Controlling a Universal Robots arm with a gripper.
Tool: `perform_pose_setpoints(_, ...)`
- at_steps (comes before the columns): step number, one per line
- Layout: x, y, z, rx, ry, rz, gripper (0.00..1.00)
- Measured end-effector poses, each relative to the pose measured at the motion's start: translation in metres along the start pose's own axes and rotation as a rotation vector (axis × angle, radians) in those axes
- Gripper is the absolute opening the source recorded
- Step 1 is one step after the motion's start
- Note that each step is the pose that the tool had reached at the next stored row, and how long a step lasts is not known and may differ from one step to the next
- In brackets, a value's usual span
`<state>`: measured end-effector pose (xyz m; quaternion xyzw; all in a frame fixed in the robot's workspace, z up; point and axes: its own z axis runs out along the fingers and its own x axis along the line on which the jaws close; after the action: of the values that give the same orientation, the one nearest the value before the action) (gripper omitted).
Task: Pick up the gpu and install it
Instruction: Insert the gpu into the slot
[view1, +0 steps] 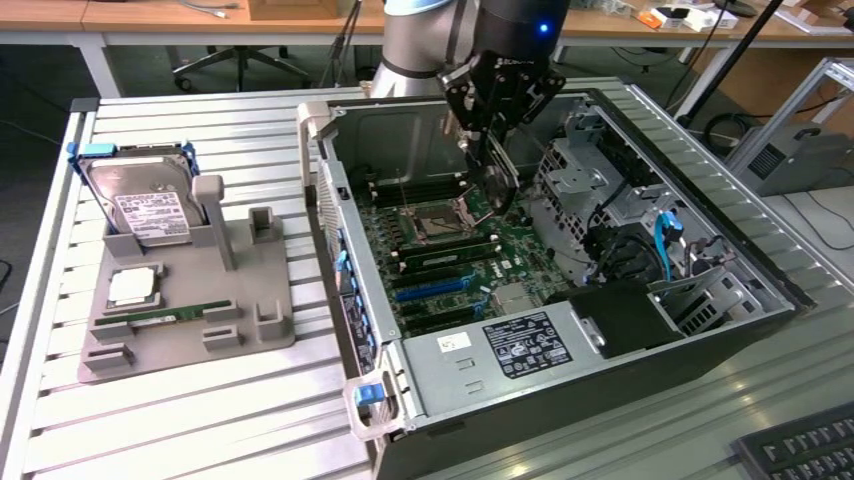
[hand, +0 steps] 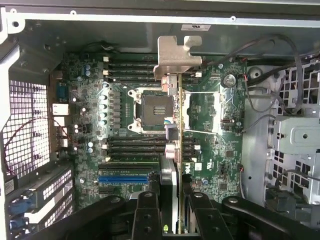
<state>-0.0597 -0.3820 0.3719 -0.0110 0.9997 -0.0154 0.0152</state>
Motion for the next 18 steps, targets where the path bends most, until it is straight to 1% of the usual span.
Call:
perform_pose_setpoints(8,0.0,0.0,0.0,-0.0016,-0.0017,-0.054,0.27)
perform_pose_setpoints(12,0.0,0.0,0.0,-0.0029,-0.003,-0.097,0.27)
perform_pose_setpoints(18,0.0,0.0,0.0,-0.0039,-0.004,-0.128,0.27)
